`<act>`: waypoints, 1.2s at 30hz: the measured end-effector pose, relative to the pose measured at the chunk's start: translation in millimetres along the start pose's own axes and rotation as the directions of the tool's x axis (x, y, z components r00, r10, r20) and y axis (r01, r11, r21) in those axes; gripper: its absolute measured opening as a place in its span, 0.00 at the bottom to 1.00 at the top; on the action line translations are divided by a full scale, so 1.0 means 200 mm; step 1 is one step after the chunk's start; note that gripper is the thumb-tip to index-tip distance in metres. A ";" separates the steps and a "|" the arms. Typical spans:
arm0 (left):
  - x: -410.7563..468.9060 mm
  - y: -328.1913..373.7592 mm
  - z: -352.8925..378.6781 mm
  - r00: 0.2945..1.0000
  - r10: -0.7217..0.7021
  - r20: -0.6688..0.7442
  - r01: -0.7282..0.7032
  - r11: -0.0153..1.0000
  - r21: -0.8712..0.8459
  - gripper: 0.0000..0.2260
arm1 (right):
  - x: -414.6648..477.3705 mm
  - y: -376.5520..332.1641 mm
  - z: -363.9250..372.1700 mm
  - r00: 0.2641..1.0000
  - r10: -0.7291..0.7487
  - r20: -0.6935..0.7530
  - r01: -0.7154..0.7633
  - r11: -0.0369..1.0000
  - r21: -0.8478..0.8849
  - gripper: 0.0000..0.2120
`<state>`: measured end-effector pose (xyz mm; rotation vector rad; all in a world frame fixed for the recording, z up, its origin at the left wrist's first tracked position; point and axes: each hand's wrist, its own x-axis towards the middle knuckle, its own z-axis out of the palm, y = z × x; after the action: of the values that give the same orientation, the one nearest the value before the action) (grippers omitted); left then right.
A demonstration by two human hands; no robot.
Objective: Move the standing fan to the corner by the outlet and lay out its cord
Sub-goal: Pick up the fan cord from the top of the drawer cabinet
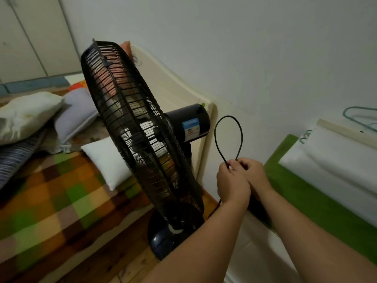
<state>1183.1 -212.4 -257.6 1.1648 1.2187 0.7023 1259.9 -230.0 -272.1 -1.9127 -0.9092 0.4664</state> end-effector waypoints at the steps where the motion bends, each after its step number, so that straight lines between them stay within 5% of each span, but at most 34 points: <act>1: 0.02 -0.01 0.01 1.000 -0.011 -0.011 0.011 1.000 0.006 0.14 | 0.05 0.01 0.00 1.000 -0.023 0.005 0.024 0.998 -0.050 0.14; 5: 0.10 -0.05 0.04 0.999 0.032 -0.041 -0.024 0.985 0.173 0.16 | 0.30 0.06 0.00 0.998 0.002 0.057 0.000 0.999 -0.044 0.04; 10: 0.29 -0.06 0.05 0.995 0.073 -0.067 -0.034 0.888 0.458 0.13 | 0.56 0.20 0.07 0.960 0.234 0.152 -0.247 0.966 0.074 0.19; 13: 0.40 -0.07 0.02 0.993 0.045 -0.111 0.018 0.863 0.505 0.11 | 0.67 0.24 0.16 0.945 0.233 0.228 -0.231 0.972 -0.036 0.15; 17: 0.51 -0.15 -0.03 0.986 -0.093 -0.136 0.148 0.864 0.481 0.09 | 0.78 0.26 0.26 0.921 0.204 0.332 -0.172 0.977 -0.124 0.04; 24: 0.65 -0.22 -0.05 0.945 -0.220 -0.240 0.310 0.833 0.457 0.18 | 0.85 0.26 0.45 0.873 0.179 0.453 -0.141 0.983 -0.116 0.18; 29: 0.73 -0.21 -0.02 0.938 -0.237 -0.253 0.337 0.792 0.510 0.16 | 0.87 0.22 0.56 0.838 0.072 0.541 -0.077 0.997 -0.013 0.15; 31: 0.78 -0.22 -0.01 0.926 -0.254 -0.281 0.364 0.801 0.475 0.17 | 0.89 0.22 0.59 0.808 -0.010 0.589 -0.023 0.999 0.048 0.06; 36: 0.88 -0.25 -0.03 0.856 -0.290 -0.428 0.422 0.871 0.253 0.24 | 0.94 0.20 0.66 0.697 0.063 0.714 -0.135 0.990 0.044 0.09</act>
<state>1215.3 -66.7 -363.6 1.0533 1.8918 0.4453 1313.7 -22.7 -362.5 -1.6934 -1.2401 1.3654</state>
